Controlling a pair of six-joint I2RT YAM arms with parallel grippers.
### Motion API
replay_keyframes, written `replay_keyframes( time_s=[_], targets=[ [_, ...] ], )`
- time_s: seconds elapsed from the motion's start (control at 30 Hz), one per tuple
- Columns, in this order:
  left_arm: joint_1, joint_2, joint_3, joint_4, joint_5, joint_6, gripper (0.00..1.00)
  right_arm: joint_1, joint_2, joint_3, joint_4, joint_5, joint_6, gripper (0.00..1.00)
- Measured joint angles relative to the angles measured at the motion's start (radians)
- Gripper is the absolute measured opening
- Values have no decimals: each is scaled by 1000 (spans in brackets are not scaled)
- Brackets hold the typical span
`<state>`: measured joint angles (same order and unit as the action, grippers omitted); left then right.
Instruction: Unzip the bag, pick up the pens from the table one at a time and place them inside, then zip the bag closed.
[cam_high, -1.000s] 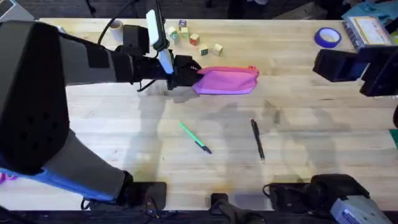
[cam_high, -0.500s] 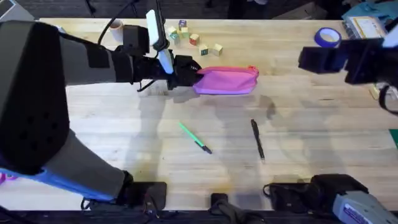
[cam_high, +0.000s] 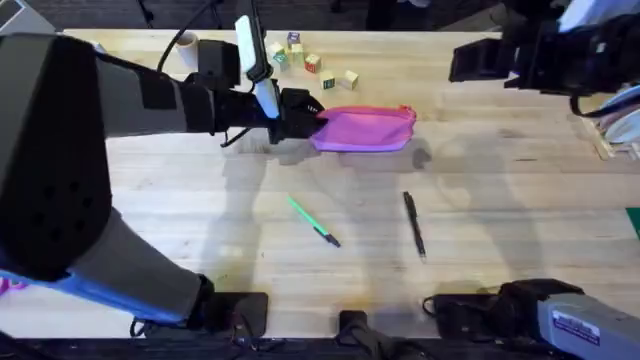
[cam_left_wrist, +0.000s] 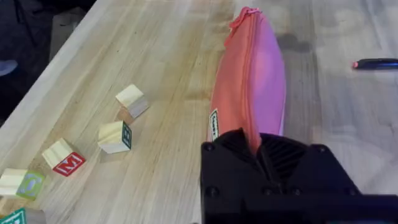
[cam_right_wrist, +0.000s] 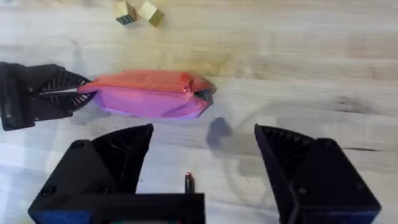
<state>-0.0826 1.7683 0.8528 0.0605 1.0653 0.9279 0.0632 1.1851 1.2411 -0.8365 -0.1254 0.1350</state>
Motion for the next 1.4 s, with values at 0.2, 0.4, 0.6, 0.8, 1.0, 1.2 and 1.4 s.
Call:
replay_keyframes(
  time_s=[0.2,0.4,0.6,0.8,1.0,1.2,1.4],
  targets=[
    [0,0,0,0,0,0,42,2,22,0,-2,-3,4,997],
    [0,0,0,0,0,0,42,6,58,2,18,-7,8,998],
    [0,0,0,0,0,0,42,41,167,3,92,-22,13,998],
    [0,0,0,0,0,0,42,80,209,3,161,-24,15,998],
    [0,0,0,0,0,0,42,85,211,3,174,-25,15,998],
    [0,0,0,0,0,0,42,85,215,3,174,-25,15,998],
    [0,0,0,0,0,0,42,85,229,3,159,-25,47,998]
  ],
)
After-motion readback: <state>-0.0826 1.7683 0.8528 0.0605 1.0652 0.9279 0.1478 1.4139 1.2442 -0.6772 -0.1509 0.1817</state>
